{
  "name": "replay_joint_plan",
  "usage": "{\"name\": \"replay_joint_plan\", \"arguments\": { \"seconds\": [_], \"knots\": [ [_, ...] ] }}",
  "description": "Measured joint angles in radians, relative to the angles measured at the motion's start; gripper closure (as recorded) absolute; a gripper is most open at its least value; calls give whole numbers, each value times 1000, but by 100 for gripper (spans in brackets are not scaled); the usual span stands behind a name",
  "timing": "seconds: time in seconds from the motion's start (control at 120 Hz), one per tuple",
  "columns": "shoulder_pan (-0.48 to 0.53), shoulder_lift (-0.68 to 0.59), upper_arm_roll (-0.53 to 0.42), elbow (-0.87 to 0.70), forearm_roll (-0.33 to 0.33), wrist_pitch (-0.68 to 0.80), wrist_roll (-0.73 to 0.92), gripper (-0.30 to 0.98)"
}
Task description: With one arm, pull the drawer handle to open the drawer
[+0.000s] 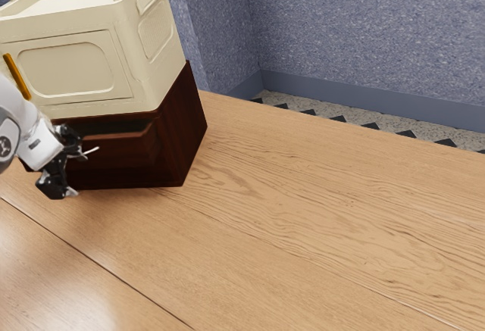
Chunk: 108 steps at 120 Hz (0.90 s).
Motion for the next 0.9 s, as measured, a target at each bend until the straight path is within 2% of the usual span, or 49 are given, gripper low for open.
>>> {"name": "replay_joint_plan", "arguments": {
  "seconds": [0.058,0.167,0.2,0.3,0.383,0.467,0.592,0.692,0.85,0.9],
  "knots": [
    [1,-19,-1,-15,-2,-1,2,15],
    [-3,-67,-5,-47,-3,-2,4,7],
    [-2,-84,-7,-57,-4,-3,5,10],
    [-6,-137,-10,-94,-2,-9,6,9],
    [-5,-172,-10,-122,-12,-16,7,-2],
    [7,-206,-18,-151,-17,-22,7,-3],
    [88,-268,-103,-195,-5,-37,7,9],
    [121,-315,-136,-236,20,-48,7,-2],
    [173,-370,-186,-289,55,-66,8,-2],
    [181,-387,-192,-301,58,-72,8,-11]
  ]
}}
